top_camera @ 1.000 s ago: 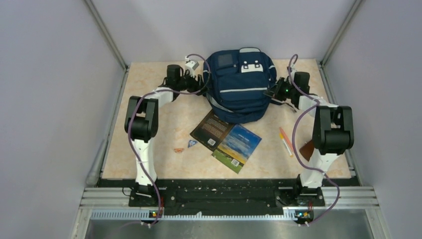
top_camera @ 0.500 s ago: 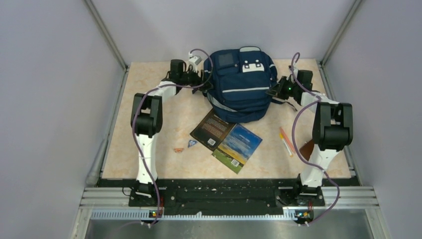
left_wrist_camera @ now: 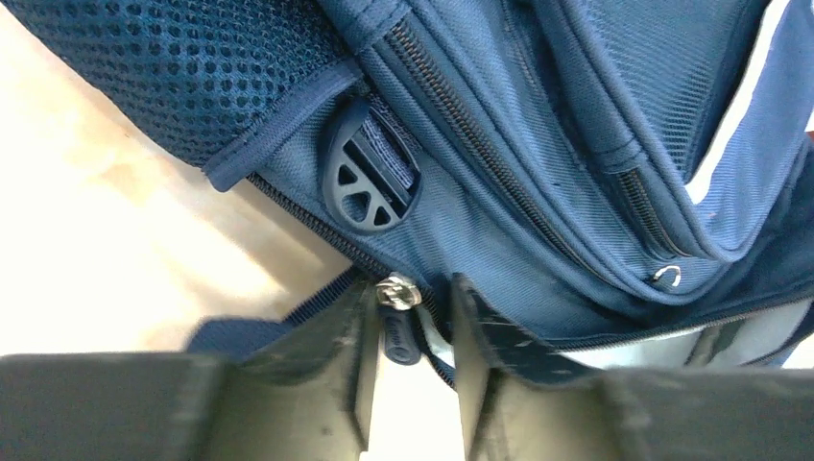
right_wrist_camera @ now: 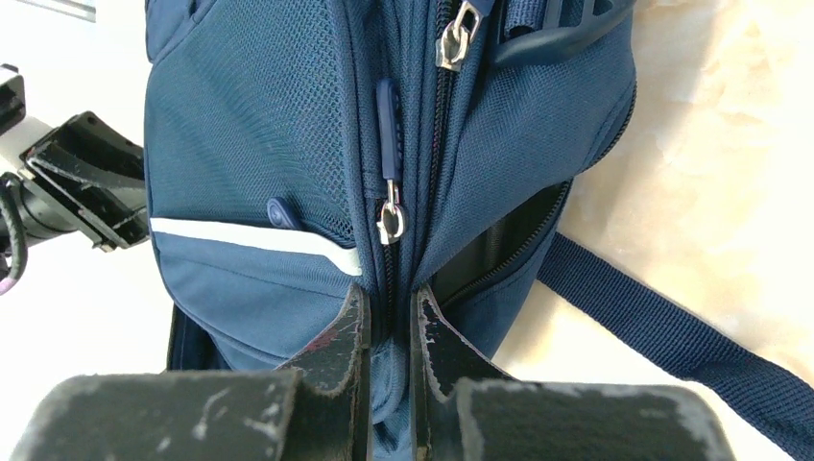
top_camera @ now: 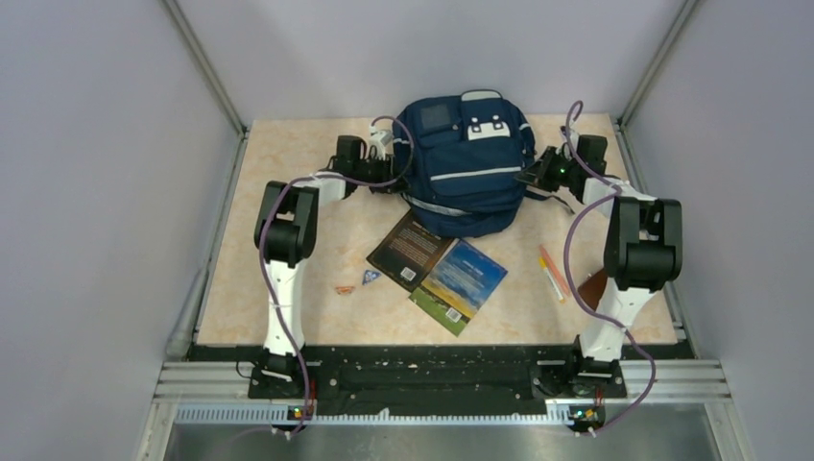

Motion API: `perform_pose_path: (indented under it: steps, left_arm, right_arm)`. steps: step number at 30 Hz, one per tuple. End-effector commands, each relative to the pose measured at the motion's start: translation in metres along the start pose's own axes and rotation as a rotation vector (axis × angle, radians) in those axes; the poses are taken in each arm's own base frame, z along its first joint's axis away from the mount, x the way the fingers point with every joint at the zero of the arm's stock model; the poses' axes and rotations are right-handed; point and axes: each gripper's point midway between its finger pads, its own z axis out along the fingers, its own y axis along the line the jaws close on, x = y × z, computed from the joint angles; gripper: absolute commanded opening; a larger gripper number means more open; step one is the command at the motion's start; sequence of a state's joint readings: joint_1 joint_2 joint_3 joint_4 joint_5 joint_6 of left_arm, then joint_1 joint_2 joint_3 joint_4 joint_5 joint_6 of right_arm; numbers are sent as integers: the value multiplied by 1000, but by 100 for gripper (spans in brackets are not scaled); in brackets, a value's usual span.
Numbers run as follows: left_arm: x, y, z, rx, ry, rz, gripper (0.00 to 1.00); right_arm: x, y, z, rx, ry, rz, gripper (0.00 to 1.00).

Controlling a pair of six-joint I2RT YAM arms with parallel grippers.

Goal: Pack the student bag
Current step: Zip the student bag at the center of the board.

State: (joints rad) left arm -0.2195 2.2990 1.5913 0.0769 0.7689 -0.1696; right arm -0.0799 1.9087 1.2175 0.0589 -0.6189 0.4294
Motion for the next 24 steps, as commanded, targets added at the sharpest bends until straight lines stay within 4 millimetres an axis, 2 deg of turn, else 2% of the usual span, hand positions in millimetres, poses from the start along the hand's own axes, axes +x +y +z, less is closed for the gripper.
perform_pose_path:
  steps: [1, 2, 3, 4, 10, 15, 16, 19, 20, 24]
  left_arm:
    - [-17, -53, -18, 107, -43, 43, 29]
    - [-14, -58, -20, 112, -43, 47, 22]
    - [-12, -63, -22, 114, -48, 52, 8]
    - [-11, -69, -24, 117, -55, 59, 0]
    - [-4, -108, -41, 129, -92, 83, 0]
    - [6, -128, -57, 87, -127, 26, 0]
    - [5, -129, -60, 71, -143, 6, 0]
    - [-4, -134, -72, 40, -192, -42, 0]
    - [-7, -138, -76, 38, -212, -53, 0]
    - [-21, -153, -90, 57, -280, -96, 0]
  right_arm:
    - [-75, 4, -10, -6, -238, -102, 0]
    - [-75, 3, -11, -5, -239, -101, 0]
    - [-75, 3, -12, -5, -238, -100, 0]
    - [-75, 3, -13, -5, -239, -101, 0]
    - [-73, 1, -17, -2, -232, -110, 0]
    - [-67, -2, -17, 6, -212, -101, 0]
    - [-66, -1, -19, 5, -208, -95, 9]
    - [-60, 2, -30, 27, -210, -78, 49]
    - [-57, 0, -35, 56, -212, -69, 59]
    - [-34, 0, -64, 144, -227, -1, 78]
